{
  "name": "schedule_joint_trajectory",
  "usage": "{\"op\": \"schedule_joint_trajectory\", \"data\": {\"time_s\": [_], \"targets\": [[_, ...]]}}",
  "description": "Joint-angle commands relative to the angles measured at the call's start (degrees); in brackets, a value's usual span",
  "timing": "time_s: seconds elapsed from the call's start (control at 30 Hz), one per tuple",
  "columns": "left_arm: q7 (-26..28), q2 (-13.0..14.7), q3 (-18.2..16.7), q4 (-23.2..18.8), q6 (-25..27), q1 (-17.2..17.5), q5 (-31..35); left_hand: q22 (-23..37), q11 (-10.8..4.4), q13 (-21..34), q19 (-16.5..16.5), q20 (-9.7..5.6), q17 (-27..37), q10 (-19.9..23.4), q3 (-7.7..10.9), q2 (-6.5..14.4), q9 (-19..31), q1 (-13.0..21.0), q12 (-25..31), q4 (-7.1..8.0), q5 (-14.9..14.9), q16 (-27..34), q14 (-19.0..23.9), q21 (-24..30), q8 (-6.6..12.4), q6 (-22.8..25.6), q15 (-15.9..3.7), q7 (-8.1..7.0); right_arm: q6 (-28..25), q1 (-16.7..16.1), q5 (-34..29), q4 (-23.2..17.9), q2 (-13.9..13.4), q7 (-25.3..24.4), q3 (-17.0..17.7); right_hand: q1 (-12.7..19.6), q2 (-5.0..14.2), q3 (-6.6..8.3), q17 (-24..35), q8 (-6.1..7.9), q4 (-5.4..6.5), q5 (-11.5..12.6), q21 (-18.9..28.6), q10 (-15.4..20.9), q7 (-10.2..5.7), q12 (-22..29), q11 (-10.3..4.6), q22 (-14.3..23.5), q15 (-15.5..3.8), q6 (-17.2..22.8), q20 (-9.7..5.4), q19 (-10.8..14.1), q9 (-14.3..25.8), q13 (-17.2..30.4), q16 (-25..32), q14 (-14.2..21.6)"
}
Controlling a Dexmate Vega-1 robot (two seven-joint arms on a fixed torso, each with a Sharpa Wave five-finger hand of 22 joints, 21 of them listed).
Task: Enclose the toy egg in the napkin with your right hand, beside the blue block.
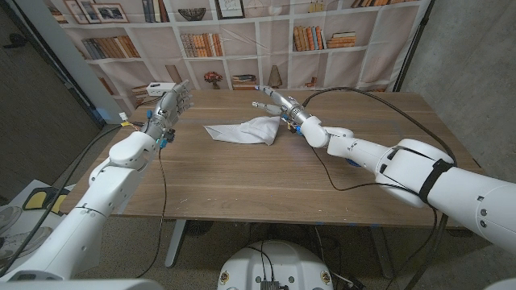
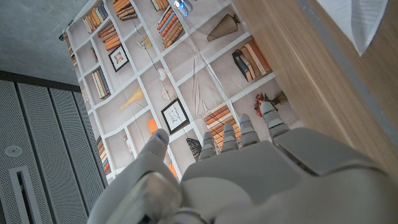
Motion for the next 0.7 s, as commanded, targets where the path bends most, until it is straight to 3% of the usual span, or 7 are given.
{"op": "schedule_joint_trajectory", "data": {"time_s": [0.03, 0.17, 0.4, 0.53, 0.7], "targets": [[-1.86, 0.45, 0.69, 3.12, -1.43, -2.15, 0.01, 0.25, 0.13, 0.15, 0.24, 0.11, 0.17, 0.25, 0.51, -0.04, 0.0, -0.56, 0.34, 0.01, 0.22, 0.07, 0.1, -0.25, 0.09, 0.21, 0.46, -0.25, 5.32, -2.69, 5.02, -6.35, -3.43, 7.48, 7.9, 0.0, 0.69, 0.17, -0.53, 0.85, -0.11, -0.2, 0.78, 2.23, -0.19, 0.8, 0.03, 0.2, -0.17, 2.89, -0.25, 1.82, 0.08, 0.1, 0.35, 1.38], [-2.89, 0.7, 1.06, 4.56, -2.05, -3.18, -0.01, 0.26, 0.06, 0.15, 0.3, 0.11, 0.16, 0.25, 0.53, -0.04, 0.0, -0.58, 0.34, 0.0, 0.22, 0.08, 0.14, -0.26, 0.08, 0.19, 0.47, -0.28, 6.08, -3.29, 8.79, -6.89, -3.87, 13.27, 10.19, 0.43, 1.21, 0.66, -1.27, 0.76, -0.55, -0.4, 1.25, 3.22, -0.52, 0.87, -0.32, 0.12, 0.09, 3.44, -0.63, 3.23, 0.01, -0.1, 0.64, 3.04], [-4.42, 1.08, 1.58, 6.83, -2.59, -4.72, -0.35, 0.26, 0.13, 0.15, 0.38, 0.1, 0.16, 0.17, 0.55, -0.04, 0.0, -0.59, 0.31, -0.02, 0.23, 0.09, 0.19, -0.28, 0.08, 0.21, 0.43, -0.31, 6.38, -5.21, 17.17, -9.0, -4.87, 24.17, 14.79, 0.98, 1.42, 1.08, -2.09, 0.85, -1.16, -0.67, 0.9, 3.35, -0.66, 0.53, -0.66, -0.02, 0.75, 4.41, 0.03, 2.71, -0.06, -0.4, 0.27, 3.11], [-5.29, 1.33, 1.82, 7.94, -2.81, -5.44, -0.65, 0.26, 0.09, 0.15, 0.42, 0.1, 0.16, 0.17, 0.56, -0.04, 0.0, -0.6, 0.31, -0.03, 0.23, 0.08, 0.17, -0.28, 0.07, 0.17, 0.41, -0.32, 6.98, -5.7, 22.85, -8.18, -4.44, 31.03, 17.54, 1.18, 1.53, 1.26, -2.41, 0.79, -1.38, -0.78, 0.88, 3.14, -0.54, 0.29, -0.76, -0.07, 0.77, 4.55, 0.09, 2.83, -0.08, -0.53, 0.05, 2.93], [-6.37, 1.45, 2.04, 9.89, -3.44, -6.59, -1.06, 0.26, 0.06, 0.15, 0.46, 0.11, 0.16, 0.12, 0.6, -0.02, 0.0, -0.61, 0.29, -0.05, 0.23, 0.05, 0.12, -0.31, 0.07, 0.18, 0.4, -0.29, 4.31, -8.03, 27.21, -12.01, -5.94, 35.34, 20.78, 1.57, 1.76, 1.57, -2.8, 0.72, -1.72, -0.88, 0.72, 2.95, -0.13, 0.03, -0.55, -0.12, 0.72, 4.75, -0.15, 2.6, -0.11, -0.7, -0.21, 2.68]]}}
